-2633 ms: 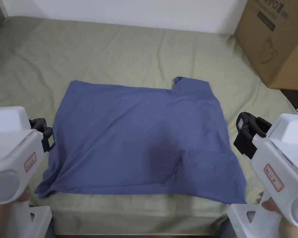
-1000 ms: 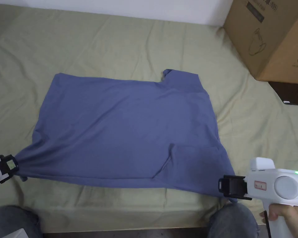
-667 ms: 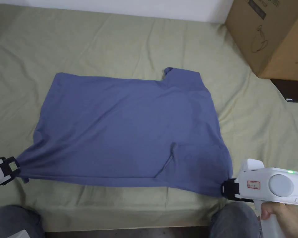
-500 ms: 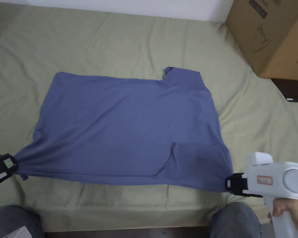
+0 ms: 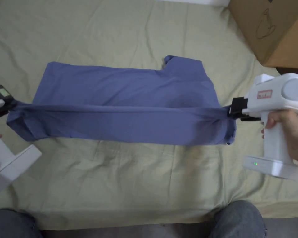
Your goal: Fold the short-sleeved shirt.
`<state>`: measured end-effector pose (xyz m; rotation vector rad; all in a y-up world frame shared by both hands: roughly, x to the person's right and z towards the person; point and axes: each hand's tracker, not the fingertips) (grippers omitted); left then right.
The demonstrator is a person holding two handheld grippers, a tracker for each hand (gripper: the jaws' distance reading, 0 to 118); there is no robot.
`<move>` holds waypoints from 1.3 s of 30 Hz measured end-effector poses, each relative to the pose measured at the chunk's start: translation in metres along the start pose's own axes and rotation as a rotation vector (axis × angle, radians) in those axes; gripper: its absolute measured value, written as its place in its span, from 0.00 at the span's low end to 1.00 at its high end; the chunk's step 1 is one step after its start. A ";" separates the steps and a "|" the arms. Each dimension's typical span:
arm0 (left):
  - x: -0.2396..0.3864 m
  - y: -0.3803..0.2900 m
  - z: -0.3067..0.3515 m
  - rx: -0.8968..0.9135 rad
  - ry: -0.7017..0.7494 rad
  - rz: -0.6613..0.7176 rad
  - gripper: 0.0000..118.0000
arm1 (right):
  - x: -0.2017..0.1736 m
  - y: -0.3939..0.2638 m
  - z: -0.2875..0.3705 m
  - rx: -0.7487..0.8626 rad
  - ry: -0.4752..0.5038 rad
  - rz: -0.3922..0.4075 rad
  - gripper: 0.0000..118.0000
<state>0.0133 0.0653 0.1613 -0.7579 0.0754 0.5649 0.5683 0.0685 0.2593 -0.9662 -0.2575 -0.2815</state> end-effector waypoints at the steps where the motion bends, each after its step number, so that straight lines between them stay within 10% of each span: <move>1: 0.005 0.005 -0.013 -0.008 0.007 -0.007 0.00 | -0.004 0.009 -0.010 -0.008 -0.020 -0.003 0.06; 9: 0.028 0.013 -0.112 -0.123 0.102 -0.106 0.00 | -0.003 0.049 -0.108 -0.128 -0.114 -0.086 0.06; 11: 0.031 0.013 -0.132 -0.145 0.129 -0.129 0.24 | -0.001 0.050 -0.121 -0.134 -0.112 -0.125 0.10; 14: 0.032 0.016 -0.142 -0.137 0.149 -0.155 0.87 | 0.002 0.049 -0.125 -0.117 -0.122 -0.147 0.62; 17: 0.034 0.021 -0.132 -0.061 0.138 -0.211 0.97 | 0.008 0.050 -0.110 -0.094 -0.163 -0.125 0.83; 32: 0.033 -0.047 0.067 0.353 0.072 -0.616 0.93 | -0.025 -0.059 0.105 0.650 -0.065 0.258 0.86; 36: 0.023 -0.079 0.100 0.362 0.023 -0.626 0.59 | -0.035 -0.100 0.129 0.690 -0.015 0.218 0.81; 39: 0.019 -0.095 0.114 0.370 0.018 -0.654 0.17 | -0.042 -0.123 0.139 0.710 -0.001 0.203 0.50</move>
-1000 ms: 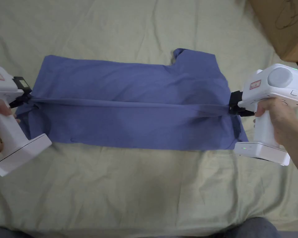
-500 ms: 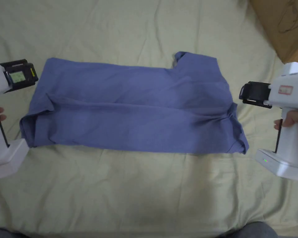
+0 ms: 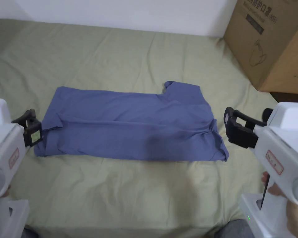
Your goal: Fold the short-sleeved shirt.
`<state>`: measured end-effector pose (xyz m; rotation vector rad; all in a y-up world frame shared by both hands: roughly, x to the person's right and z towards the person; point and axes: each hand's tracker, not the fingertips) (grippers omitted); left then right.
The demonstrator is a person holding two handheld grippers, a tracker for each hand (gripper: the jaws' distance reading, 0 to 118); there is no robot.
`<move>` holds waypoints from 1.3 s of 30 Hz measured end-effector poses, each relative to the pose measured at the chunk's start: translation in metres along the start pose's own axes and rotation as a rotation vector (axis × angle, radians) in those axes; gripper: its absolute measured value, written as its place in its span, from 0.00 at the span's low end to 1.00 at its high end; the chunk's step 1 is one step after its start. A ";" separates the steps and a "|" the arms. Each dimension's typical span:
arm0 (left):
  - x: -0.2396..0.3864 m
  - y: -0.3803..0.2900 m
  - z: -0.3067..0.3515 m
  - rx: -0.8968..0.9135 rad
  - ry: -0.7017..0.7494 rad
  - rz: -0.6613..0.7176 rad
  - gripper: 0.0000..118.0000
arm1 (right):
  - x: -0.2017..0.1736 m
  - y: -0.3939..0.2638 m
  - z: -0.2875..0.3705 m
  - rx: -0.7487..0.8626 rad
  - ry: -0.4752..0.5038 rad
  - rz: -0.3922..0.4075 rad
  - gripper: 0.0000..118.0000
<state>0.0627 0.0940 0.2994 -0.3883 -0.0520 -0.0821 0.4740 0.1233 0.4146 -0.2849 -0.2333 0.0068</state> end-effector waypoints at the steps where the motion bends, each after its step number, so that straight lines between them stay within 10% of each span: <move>1: 0.000 -0.003 0.005 0.006 -0.003 0.002 0.05 | -0.003 -0.002 0.006 -0.005 0.028 -0.006 0.32; 3: -0.002 -0.008 0.008 0.020 -0.010 0.035 0.00 | -0.008 -0.007 0.011 -0.011 0.045 -0.011 0.00; 20: -0.009 0.017 -0.039 -0.096 -0.123 0.135 0.00 | -0.020 -0.007 -0.004 -0.014 0.061 -0.051 0.00; 22: -0.012 0.028 -0.063 -0.177 -0.126 0.155 0.19 | -0.023 -0.006 -0.006 -0.024 0.067 -0.046 0.00; 26: -0.016 0.039 -0.121 -0.368 -0.120 0.131 1.00 | -0.029 -0.007 -0.018 -0.053 0.073 -0.034 0.00; 39: -0.023 -0.027 -0.231 -0.779 -0.018 0.072 0.99 | -0.030 -0.020 -0.057 -0.152 0.053 -0.010 0.00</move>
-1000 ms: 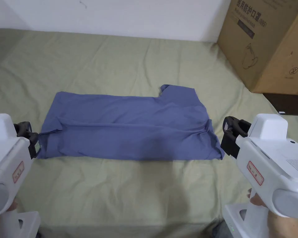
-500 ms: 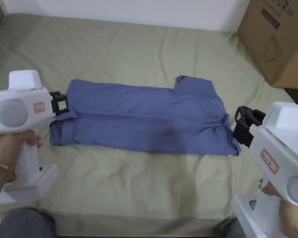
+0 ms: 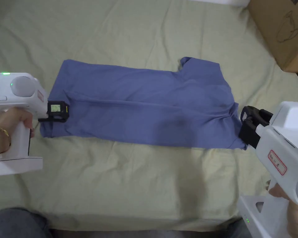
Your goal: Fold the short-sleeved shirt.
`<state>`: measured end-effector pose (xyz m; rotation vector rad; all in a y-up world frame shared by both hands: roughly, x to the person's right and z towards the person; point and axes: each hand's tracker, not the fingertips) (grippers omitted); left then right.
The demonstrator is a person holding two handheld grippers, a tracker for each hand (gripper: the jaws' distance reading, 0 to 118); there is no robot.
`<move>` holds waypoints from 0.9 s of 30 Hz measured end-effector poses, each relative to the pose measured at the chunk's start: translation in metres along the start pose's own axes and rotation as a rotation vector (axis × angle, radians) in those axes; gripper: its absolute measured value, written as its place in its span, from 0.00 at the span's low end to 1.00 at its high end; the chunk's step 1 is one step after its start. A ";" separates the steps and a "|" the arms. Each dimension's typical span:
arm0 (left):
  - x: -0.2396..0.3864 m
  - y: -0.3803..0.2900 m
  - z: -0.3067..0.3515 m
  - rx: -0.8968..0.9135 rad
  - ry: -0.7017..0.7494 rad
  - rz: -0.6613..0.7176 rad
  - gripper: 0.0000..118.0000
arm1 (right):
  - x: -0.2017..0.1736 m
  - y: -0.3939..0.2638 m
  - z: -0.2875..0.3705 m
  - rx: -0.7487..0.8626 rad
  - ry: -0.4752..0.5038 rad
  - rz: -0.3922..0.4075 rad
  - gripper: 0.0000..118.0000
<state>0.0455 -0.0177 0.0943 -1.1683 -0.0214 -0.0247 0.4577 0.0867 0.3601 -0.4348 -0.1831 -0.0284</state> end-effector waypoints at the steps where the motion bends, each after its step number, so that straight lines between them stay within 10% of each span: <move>1: -0.002 -0.001 -0.005 -0.008 -0.004 0.014 0.96 | 0.000 0.000 -0.003 -0.008 -0.001 0.004 0.00; 10: 0.005 -0.018 -0.021 -0.031 -0.084 0.049 0.05 | 0.001 -0.006 -0.015 -0.040 -0.011 0.015 0.00; 21: -0.004 -0.010 0.041 0.167 -0.150 0.054 0.00 | 0.040 0.031 -0.045 -0.187 -0.005 -0.026 0.01; 23: -0.005 -0.011 0.052 0.189 -0.161 0.057 0.00 | 0.058 0.040 -0.066 -0.275 -0.035 -0.019 0.21; 25: -0.004 -0.010 0.058 0.202 -0.176 0.068 0.00 | 0.071 0.044 -0.086 -0.358 -0.040 -0.025 0.78; 27: -0.007 -0.010 0.061 0.204 -0.192 0.086 0.00 | 0.086 0.041 -0.110 -0.461 -0.033 -0.038 0.90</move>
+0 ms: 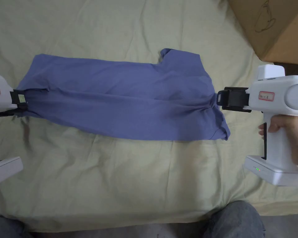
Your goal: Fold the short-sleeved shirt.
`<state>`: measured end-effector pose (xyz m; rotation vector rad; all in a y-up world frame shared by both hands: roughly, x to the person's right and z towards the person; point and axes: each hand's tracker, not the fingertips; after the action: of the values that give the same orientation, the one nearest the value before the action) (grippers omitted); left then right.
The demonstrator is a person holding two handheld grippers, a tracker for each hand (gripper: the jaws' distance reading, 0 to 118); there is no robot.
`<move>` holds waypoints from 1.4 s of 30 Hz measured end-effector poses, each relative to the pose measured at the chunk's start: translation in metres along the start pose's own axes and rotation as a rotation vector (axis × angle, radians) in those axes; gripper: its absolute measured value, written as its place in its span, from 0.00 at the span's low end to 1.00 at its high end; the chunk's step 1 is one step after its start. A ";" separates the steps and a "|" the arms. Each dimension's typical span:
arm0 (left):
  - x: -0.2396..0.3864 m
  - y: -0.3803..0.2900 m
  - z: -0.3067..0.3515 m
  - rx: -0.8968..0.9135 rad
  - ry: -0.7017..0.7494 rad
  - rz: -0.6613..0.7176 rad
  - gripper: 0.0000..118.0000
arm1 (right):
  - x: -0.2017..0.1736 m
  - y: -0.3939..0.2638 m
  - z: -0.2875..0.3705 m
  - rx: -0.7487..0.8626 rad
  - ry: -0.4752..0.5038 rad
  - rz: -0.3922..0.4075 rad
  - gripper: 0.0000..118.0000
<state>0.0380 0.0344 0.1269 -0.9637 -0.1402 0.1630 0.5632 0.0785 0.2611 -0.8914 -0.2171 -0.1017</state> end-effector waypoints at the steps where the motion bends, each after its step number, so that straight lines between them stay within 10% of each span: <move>1: 0.004 -0.002 0.002 0.003 -0.001 0.008 0.00 | 0.004 0.001 -0.011 -0.044 -0.014 -0.001 0.90; 11: 0.002 -0.007 -0.002 -0.024 0.023 0.052 0.00 | 0.031 -0.038 -0.106 -0.289 -0.139 -0.128 0.86; 18: -0.006 -0.015 -0.022 -0.046 0.051 0.068 0.00 | 0.029 -0.055 -0.120 -0.274 -0.009 -0.242 0.07; 30: -0.021 -0.012 0.039 0.015 -0.029 0.206 0.00 | 0.055 -0.015 -0.015 -0.148 0.089 -0.243 0.06; 42: -0.053 -0.090 0.067 -0.137 -0.025 0.217 0.03 | 0.075 -0.133 0.013 -0.222 0.094 -0.267 0.06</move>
<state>-0.0200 0.0272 0.2364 -1.1136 -0.0703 0.3693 0.6105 0.0054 0.3872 -1.0721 -0.2399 -0.4218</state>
